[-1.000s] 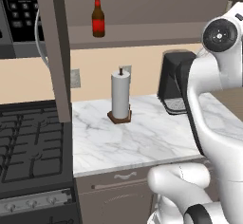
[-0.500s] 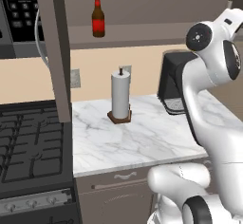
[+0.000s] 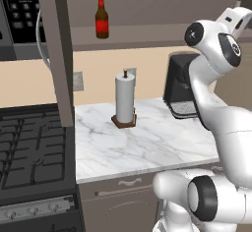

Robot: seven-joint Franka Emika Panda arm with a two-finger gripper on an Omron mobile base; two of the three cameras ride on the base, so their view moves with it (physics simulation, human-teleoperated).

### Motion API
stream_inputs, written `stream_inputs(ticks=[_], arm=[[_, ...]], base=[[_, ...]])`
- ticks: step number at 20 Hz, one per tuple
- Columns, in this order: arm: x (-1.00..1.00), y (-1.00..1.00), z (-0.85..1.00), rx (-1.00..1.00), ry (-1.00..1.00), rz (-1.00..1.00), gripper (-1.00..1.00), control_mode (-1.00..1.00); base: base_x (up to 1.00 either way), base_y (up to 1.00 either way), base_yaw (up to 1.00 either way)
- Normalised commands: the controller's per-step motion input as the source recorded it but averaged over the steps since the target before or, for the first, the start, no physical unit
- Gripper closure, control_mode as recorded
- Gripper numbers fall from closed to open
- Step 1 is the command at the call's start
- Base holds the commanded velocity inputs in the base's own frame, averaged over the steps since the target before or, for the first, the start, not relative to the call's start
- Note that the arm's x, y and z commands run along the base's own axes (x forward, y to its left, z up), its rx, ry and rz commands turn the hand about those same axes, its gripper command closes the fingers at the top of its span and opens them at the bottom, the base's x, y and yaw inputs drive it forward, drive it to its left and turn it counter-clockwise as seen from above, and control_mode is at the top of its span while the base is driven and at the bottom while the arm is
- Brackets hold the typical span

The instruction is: Get the candle and the beer from the cabinet and move them to the dining counter.

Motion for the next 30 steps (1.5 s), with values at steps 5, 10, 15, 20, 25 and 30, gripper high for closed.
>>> stream_inputs(ticks=[5,10,15,20,25,30], arm=[[0.20,-0.57,0.00,-0.02,0.07,-0.13,-1.00,-1.00],[0.07,-0.60,0.00,-0.01,0.06,-0.13,-1.00,-1.00],[-0.07,-0.60,0.00,0.00,0.00,-0.14,-1.00,-1.00],[-0.30,-0.57,0.00,0.00,0.00,-0.14,-1.00,-1.00],[-0.58,-0.53,0.00,0.00,-0.06,-0.16,-1.00,-1.00],[-0.46,-0.55,0.00,0.00,-0.04,-0.17,-1.00,-1.00]], base=[[0.00,0.00,0.00],[0.00,0.00,0.00],[0.00,0.00,0.00],[0.00,0.00,0.00],[0.00,0.00,0.00],[0.00,0.00,0.00]])
